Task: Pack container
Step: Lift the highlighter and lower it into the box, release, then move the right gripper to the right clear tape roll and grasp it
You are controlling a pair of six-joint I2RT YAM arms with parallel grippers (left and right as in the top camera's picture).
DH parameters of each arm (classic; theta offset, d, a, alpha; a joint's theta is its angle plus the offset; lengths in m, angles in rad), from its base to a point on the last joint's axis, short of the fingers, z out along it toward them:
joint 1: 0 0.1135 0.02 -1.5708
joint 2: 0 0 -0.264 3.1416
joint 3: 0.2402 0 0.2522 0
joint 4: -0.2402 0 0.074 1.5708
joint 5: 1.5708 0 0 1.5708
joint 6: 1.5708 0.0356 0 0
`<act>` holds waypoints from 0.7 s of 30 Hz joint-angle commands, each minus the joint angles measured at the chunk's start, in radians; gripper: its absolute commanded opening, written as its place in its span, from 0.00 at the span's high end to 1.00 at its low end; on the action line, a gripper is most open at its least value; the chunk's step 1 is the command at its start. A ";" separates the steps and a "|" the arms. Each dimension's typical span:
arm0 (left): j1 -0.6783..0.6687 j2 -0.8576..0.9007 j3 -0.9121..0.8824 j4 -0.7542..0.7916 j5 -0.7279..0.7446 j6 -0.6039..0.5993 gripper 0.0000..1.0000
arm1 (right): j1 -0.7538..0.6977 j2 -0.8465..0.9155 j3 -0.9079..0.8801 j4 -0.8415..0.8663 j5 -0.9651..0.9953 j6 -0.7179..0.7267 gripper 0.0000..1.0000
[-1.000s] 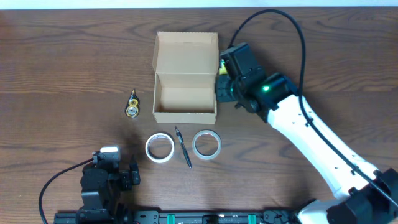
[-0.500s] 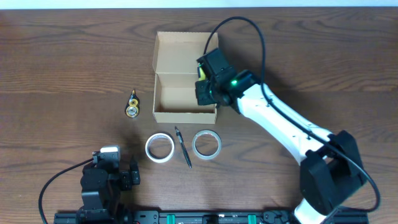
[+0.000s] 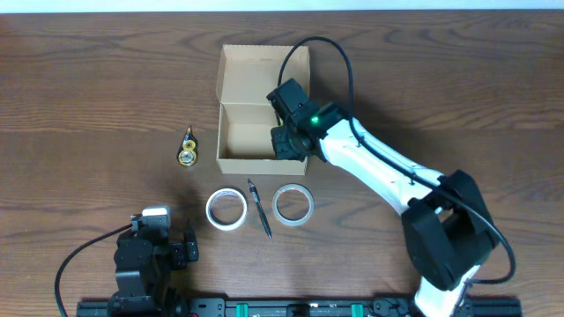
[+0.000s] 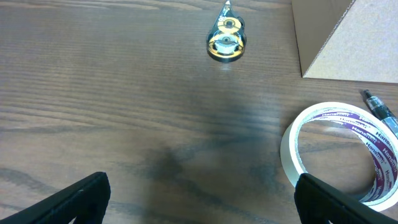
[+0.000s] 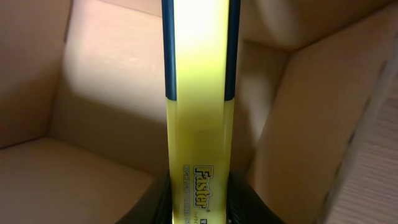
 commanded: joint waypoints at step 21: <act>0.000 -0.005 -0.044 -0.041 -0.006 0.003 0.05 | 0.010 -0.031 0.241 -0.057 -0.003 -0.178 0.43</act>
